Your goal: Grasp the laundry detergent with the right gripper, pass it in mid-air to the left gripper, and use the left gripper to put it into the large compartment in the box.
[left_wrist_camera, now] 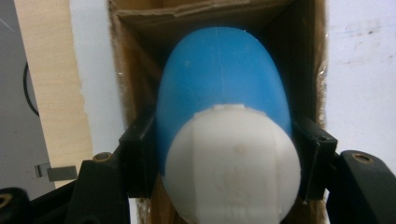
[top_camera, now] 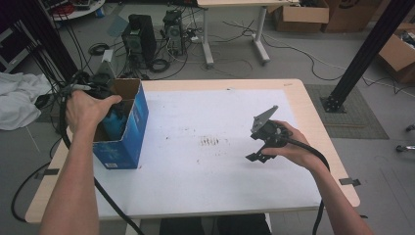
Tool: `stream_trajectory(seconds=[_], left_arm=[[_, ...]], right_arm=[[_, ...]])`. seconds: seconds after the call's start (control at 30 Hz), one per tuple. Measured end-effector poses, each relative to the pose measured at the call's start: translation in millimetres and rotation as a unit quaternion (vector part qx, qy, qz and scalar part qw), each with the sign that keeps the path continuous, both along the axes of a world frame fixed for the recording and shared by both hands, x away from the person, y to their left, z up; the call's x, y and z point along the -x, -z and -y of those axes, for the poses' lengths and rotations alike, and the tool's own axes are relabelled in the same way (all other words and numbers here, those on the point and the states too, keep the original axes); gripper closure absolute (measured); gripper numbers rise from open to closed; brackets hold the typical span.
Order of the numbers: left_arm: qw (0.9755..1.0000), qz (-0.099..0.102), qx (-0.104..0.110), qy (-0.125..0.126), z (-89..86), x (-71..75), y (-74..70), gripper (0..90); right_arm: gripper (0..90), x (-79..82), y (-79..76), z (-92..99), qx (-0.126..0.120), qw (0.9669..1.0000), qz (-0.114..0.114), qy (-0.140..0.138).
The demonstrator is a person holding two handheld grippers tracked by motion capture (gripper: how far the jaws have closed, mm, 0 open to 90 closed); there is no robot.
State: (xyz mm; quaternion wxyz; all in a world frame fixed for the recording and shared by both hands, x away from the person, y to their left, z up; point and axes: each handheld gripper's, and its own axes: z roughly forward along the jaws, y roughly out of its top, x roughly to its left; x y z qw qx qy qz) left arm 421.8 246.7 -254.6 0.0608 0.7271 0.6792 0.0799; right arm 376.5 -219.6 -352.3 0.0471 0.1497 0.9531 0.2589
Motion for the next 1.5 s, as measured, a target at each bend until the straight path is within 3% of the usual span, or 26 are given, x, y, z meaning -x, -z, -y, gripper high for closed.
stream_trajectory(seconds=[0.07,0.3,0.7,0.93,1.5], left_arm=[[1.0,-0.002,-0.007,-0.001,1.6,0.3,7.3,38.2],[1.0,-0.001,-0.004,-0.002,2.0,2.0,19.1,38.2],[1.0,0.005,-0.001,-0.005,0.3,5.9,20.9,38.1],[0.9997,0.018,0.005,-0.013,-1.4,9.2,22.1,38.0],[0.9998,0.013,0.001,-0.014,1.6,7.8,22.1,37.7]], right_arm=[[17.6,1.1,0.5,0.2,0.0,1.0,0.0,0.0],[17.7,2.5,2.4,1.2,-0.001,1.0,0.0,0.001],[17.8,5.0,5.4,0.0,-0.003,1.0,-0.003,0.001],[17.7,5.5,6.0,1.6,-0.002,1.0,-0.003,0.002],[17.8,3.9,9.0,1.1,0.001,1.0,-0.006,0.007]])
